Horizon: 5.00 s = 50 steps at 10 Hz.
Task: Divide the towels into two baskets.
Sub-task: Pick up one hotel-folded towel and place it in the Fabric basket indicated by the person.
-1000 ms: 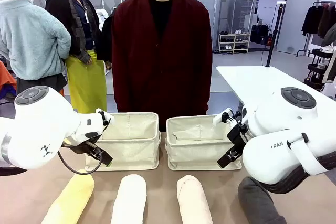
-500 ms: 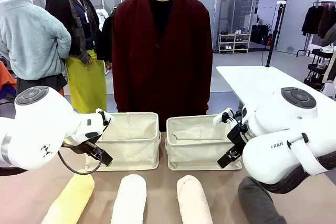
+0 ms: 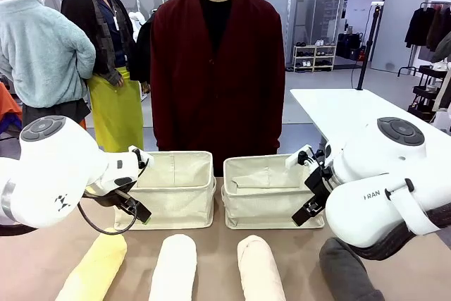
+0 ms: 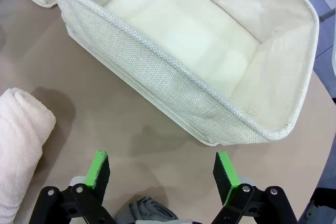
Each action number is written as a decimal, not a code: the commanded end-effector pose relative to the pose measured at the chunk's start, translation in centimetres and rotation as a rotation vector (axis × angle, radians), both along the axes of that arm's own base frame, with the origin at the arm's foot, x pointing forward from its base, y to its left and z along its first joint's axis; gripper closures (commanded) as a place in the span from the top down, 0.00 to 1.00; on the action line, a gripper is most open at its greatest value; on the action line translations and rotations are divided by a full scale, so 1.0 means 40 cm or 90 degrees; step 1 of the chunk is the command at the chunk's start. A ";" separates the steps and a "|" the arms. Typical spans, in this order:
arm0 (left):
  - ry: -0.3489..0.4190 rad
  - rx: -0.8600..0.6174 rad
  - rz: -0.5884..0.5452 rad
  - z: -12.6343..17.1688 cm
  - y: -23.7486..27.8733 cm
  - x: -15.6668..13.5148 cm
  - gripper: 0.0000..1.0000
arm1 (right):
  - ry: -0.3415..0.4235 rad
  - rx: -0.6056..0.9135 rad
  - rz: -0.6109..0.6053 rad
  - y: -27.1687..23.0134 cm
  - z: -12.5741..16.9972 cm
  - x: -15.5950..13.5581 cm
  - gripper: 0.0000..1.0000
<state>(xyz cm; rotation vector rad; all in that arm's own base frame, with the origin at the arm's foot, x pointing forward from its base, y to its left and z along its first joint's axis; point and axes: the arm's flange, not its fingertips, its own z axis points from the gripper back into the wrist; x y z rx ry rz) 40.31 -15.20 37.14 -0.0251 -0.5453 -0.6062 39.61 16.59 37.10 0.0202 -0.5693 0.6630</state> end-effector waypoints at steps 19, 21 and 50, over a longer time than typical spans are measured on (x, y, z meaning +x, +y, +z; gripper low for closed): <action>0.201 -0.824 -0.168 0.124 1.005 -0.171 1.00 | 0.225 0.809 -0.113 -0.966 0.188 -0.235 1.00; 0.228 -0.797 -0.159 0.108 0.992 -0.176 1.00 | 0.208 0.819 -0.118 -0.998 0.150 -0.254 1.00; 0.301 -0.314 0.131 0.141 0.408 -0.202 1.00 | 0.208 0.819 -0.118 -0.998 0.150 -0.254 1.00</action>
